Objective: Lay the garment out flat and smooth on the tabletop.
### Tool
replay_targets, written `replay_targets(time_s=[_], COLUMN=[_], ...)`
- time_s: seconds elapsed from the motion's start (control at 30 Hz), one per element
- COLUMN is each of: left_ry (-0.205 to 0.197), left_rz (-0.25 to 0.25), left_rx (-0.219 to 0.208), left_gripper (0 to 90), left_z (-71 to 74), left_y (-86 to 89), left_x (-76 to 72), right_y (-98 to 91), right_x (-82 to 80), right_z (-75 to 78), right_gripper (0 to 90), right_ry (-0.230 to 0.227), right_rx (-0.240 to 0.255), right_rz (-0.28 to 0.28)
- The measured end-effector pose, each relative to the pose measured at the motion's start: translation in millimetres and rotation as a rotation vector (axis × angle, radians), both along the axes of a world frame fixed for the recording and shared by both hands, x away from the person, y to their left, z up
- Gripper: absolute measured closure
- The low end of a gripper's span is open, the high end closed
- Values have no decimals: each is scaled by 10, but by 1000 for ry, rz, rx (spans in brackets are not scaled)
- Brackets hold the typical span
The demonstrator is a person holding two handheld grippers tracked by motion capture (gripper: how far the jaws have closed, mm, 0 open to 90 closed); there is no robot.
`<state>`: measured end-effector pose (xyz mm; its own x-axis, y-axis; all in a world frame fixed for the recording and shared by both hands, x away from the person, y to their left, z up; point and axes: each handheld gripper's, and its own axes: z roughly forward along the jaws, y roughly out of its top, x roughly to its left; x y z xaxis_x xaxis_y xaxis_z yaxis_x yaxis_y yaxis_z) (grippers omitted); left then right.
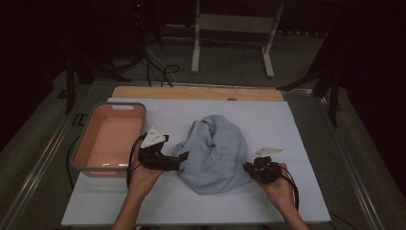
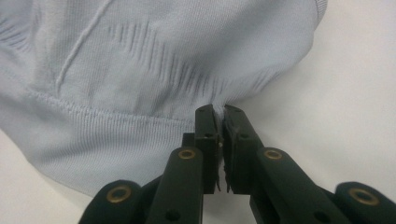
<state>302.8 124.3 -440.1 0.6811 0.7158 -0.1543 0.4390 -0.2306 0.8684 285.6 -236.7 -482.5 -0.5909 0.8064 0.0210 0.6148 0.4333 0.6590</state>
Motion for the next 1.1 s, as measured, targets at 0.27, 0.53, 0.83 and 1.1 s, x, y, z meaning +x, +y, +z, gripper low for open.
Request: replay_targets(time_s=[0.27, 0.53, 0.83, 1.1], left_ry=[-4, -3, 4, 33], left_rz=[1, -1, -16, -38], left_rx=[0, 3, 3, 15], left_gripper=[44, 46, 53, 103], left_z=[13, 10, -8, -67], left_y=[6, -3, -39, -104], left_x=[-12, -14, -29, -37], right_y=[-29, -167, -267, -345], right_x=[-206, -380, -416, -386], right_z=[29, 58, 32, 2], right_gripper=[851, 850, 850, 850], right_ry=[-24, -30, -32, -27], right_rx=[-51, -60, -78, -67], right_rz=[27, 10, -17, -39])
